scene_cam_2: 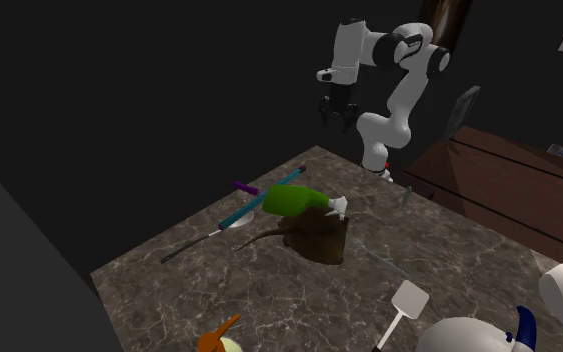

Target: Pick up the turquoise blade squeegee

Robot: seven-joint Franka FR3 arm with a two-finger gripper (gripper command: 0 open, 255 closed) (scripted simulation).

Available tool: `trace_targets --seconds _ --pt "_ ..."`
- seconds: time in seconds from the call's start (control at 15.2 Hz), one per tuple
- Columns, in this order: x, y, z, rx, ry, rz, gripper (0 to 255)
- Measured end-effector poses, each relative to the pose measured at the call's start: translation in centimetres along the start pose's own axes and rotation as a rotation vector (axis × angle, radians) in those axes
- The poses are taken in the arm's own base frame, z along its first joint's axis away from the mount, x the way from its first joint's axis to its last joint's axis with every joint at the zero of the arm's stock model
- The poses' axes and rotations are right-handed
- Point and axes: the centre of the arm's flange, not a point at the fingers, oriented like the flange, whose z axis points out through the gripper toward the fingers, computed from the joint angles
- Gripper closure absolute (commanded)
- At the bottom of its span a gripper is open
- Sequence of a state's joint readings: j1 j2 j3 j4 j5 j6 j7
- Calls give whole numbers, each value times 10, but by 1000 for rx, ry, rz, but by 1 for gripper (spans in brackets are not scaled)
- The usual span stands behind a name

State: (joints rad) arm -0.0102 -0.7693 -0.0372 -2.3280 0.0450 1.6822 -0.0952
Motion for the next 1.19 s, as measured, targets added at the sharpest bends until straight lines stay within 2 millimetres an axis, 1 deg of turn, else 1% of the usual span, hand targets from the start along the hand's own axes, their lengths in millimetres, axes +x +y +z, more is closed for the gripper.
trace_targets --seconds 0.07,0.2,0.46,0.53,0.73,0.86,1.12,1.19 --pt "0 0 0 0 0 0 0" --pt "15 3 6 5 -6 -9 0" --pt "65 12 22 19 -26 -37 0" --pt "80 14 27 22 -31 -45 0" --pt "115 18 42 34 -48 -68 0" --pt "142 20 51 41 -58 -83 0" --pt "194 28 73 56 -78 -113 0" --pt "208 27 80 60 -84 -120 0"
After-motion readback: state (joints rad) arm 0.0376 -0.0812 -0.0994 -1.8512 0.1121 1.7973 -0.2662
